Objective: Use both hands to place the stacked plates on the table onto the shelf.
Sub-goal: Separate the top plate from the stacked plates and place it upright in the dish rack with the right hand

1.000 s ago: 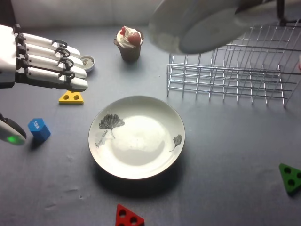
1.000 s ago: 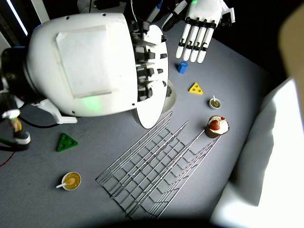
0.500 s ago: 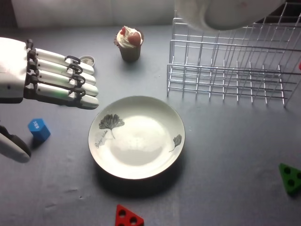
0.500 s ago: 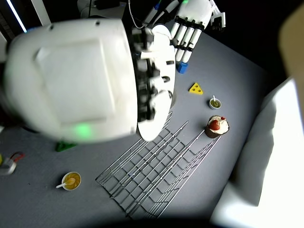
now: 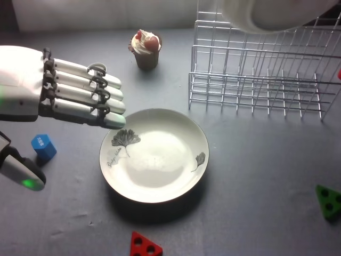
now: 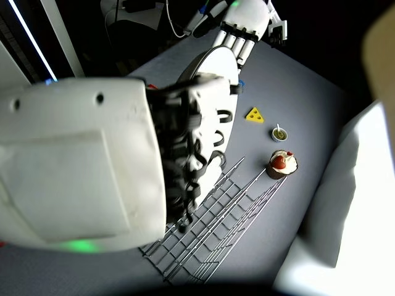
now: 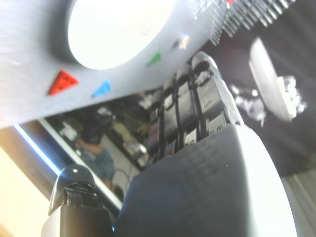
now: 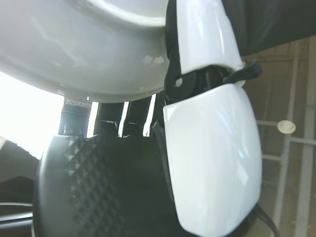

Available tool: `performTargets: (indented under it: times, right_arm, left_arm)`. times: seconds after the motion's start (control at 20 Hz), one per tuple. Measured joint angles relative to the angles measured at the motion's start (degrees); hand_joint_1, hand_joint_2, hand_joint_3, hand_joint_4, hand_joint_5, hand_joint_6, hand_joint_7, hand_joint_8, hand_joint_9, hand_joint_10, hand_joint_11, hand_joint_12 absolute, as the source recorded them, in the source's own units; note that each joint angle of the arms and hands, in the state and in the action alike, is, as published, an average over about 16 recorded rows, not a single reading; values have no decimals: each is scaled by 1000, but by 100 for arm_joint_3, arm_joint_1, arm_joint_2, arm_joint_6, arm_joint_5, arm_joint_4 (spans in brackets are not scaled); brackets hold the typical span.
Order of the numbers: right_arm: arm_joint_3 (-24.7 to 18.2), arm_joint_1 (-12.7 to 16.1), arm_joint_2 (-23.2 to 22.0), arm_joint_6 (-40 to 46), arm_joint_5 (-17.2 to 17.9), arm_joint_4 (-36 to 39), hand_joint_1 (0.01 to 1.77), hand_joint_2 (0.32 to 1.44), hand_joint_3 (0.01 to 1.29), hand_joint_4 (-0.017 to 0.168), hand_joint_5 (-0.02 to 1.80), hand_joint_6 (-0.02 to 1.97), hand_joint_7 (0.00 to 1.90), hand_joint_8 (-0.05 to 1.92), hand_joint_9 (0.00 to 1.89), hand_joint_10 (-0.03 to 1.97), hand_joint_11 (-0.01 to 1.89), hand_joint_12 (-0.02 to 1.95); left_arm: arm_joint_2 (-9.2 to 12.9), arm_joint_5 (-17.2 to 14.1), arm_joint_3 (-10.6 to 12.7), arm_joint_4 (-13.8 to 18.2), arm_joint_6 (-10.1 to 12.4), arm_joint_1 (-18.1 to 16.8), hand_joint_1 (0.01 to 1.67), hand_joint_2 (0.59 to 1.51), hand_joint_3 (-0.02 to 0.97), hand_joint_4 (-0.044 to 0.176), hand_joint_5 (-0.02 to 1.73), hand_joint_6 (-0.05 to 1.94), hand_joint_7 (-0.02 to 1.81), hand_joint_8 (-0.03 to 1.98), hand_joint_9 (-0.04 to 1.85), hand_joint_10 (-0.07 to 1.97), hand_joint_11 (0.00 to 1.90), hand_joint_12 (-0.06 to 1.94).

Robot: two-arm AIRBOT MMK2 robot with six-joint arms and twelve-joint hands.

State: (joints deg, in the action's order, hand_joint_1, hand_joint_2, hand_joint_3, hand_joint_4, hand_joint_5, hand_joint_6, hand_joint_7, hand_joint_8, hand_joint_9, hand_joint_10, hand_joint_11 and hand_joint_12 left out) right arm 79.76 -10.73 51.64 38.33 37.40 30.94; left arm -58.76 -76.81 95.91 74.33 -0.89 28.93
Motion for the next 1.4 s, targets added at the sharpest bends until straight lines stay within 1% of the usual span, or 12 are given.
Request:
performTargets:
  times: [0.3,0.55,1.15,1.4]
  right_arm:
    - [381,-69,105,541,30,280,1489,923,13,-8,956,824,1158,444,1193,513,963,1370]
    - [610,-125,227,800,-22,344,1489,923,13,-8,960,803,1158,449,1194,508,958,1374]
    - [929,-139,480,880,-262,314,1489,922,14,-8,974,768,1183,412,1207,459,985,1361]
    - [1066,-145,618,881,-338,293,1489,923,14,-8,969,772,1169,448,1204,469,999,1353]
  left_arm:
    - [-43,-30,-75,93,41,-9,49,1051,19,-2,167,7,199,14,186,12,172,13]
    - [-66,-39,-99,159,72,0,42,1051,20,-2,166,6,200,13,187,13,173,14]
    - [-93,11,-140,198,81,-86,42,1052,18,-2,180,6,209,13,198,13,179,13]
    - [-104,41,-161,220,80,-135,51,1052,18,-2,185,6,214,13,204,13,184,14]
